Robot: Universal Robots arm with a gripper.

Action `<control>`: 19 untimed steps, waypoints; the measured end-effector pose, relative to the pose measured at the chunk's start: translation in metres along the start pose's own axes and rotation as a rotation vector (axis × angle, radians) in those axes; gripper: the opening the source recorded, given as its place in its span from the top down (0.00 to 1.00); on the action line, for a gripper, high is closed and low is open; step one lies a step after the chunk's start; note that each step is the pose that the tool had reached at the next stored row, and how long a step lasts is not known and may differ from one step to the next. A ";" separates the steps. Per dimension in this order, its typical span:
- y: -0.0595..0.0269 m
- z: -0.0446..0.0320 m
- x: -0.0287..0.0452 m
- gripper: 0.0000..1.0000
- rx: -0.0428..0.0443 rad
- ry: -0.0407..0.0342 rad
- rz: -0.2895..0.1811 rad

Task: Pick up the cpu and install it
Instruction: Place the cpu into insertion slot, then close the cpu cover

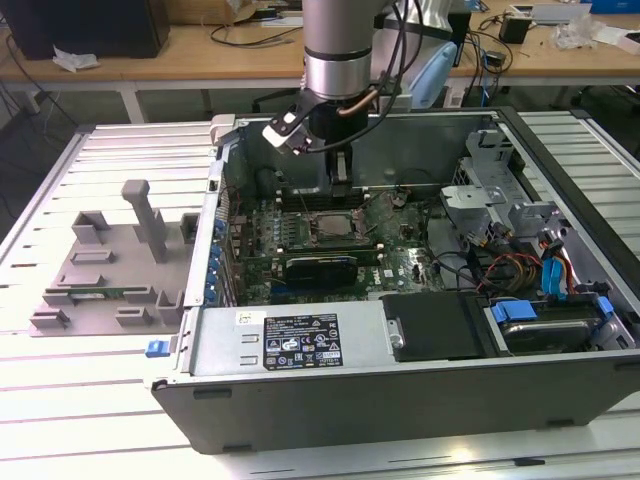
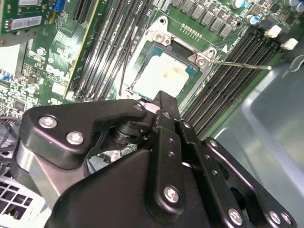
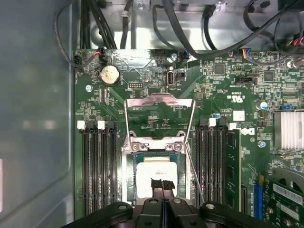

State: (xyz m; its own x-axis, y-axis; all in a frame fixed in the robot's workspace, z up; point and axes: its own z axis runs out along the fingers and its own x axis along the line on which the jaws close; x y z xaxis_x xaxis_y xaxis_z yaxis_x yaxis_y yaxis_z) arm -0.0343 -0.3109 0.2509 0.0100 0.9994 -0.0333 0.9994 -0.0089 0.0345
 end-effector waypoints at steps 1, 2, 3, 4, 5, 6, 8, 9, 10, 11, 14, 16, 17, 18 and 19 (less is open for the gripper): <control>0.0000 0.0001 0.0000 0.89 -0.0001 0.0003 0.000; 0.0000 0.0000 0.0000 0.89 -0.0003 0.0004 0.000; 0.0000 -0.0003 0.0000 0.89 -0.0001 0.0000 0.000; 0.0000 -0.0004 0.0000 0.89 -0.0001 0.0001 0.000; 0.0000 -0.0005 0.0000 0.89 -0.0001 0.0000 0.000; 0.0000 -0.0006 0.0000 0.89 -0.0001 0.0001 0.000; 0.0000 -0.0008 0.0000 0.89 -0.0001 0.0000 0.000; 0.0000 -0.0009 0.0000 0.89 -0.0001 0.0001 0.000; 0.0000 -0.0009 0.0000 0.89 -0.0001 0.0001 0.000; 0.0000 -0.0010 0.0000 0.89 -0.0001 0.0000 0.000; 0.0001 -0.0014 -0.0001 0.89 -0.0001 0.0001 0.000; 0.0001 -0.0016 -0.0001 0.89 -0.0001 0.0000 0.000; 0.0001 -0.0017 -0.0001 0.89 -0.0001 0.0000 0.000; 0.0001 -0.0018 -0.0001 0.89 -0.0001 0.0001 0.000; 0.0001 -0.0020 -0.0001 0.89 -0.0001 0.0000 0.000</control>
State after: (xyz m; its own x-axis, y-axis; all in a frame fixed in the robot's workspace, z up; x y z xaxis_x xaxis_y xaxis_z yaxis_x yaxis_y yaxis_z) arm -0.0343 -0.3109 0.2529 0.0101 0.9994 -0.0333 0.9994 -0.0089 0.0346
